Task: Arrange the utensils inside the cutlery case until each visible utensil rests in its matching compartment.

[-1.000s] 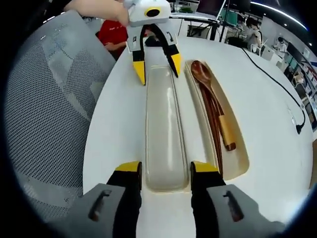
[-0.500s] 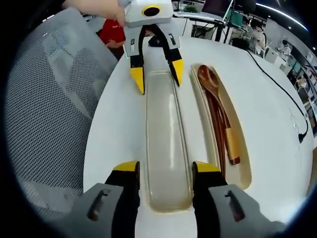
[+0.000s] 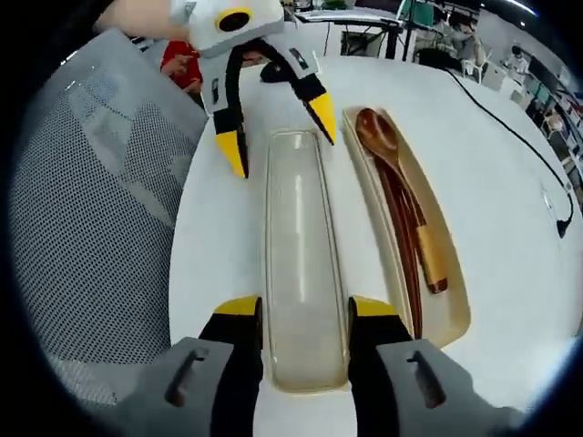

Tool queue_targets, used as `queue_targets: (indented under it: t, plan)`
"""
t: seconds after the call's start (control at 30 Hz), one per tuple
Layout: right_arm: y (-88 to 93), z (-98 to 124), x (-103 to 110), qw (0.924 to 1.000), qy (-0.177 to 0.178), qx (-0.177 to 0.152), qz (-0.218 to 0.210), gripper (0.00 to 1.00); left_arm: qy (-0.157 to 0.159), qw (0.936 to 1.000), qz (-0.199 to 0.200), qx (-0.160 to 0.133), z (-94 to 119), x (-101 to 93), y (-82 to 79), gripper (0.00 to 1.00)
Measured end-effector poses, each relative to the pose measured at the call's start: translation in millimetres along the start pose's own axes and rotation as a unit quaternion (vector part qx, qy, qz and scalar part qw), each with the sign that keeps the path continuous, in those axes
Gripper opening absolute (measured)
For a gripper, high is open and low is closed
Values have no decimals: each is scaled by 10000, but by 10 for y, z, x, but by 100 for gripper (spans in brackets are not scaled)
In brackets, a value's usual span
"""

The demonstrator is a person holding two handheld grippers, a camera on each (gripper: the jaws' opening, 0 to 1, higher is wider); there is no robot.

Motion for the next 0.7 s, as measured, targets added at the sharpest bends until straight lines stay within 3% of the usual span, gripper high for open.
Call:
queue_targets:
  t: [0.17, 0.27, 0.43, 0.53, 0.6, 0.63, 0.7]
  plan:
    - [24, 33, -3, 9978, -406, -28, -520, 34, -51, 9991, -415, 49, 3, -40, -28, 52]
    - [40, 50, 8, 9891, -812, -143, -1216, 34, -83, 9965, -819, 170, -11, -42, -44, 46]
    - [89, 64, 49, 9772, -1165, -314, -1746, 34, -80, 9930, -1150, 246, -58, -63, -87, 36]
    - [121, 67, 100, 9731, -1339, -299, -1849, 34, 28, 9872, -1530, 442, -63, -73, -89, 27]
    - [112, 49, 82, 9766, -1256, -455, -1685, 35, 205, 9819, -1748, 693, -94, -77, -83, 15]
    - [118, 70, 109, 9742, -1276, -362, -1826, 35, -2, 9815, -1838, 530, -111, -49, -128, 15]
    - [110, 74, 119, 9752, -1266, -320, -1785, 35, 108, 9829, -1714, 670, -111, -62, -119, 14]
Point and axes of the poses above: the point that each gripper's makers call its tool centre point, and the gripper's own axes: z roughly backward along the fingers, x roughly to its left, y roughly out of its underside, the point moved 9 cm from there along z, roughly backward along the fingers, and after that the axes turned 1 degree about -y, right-handed, at the moved point
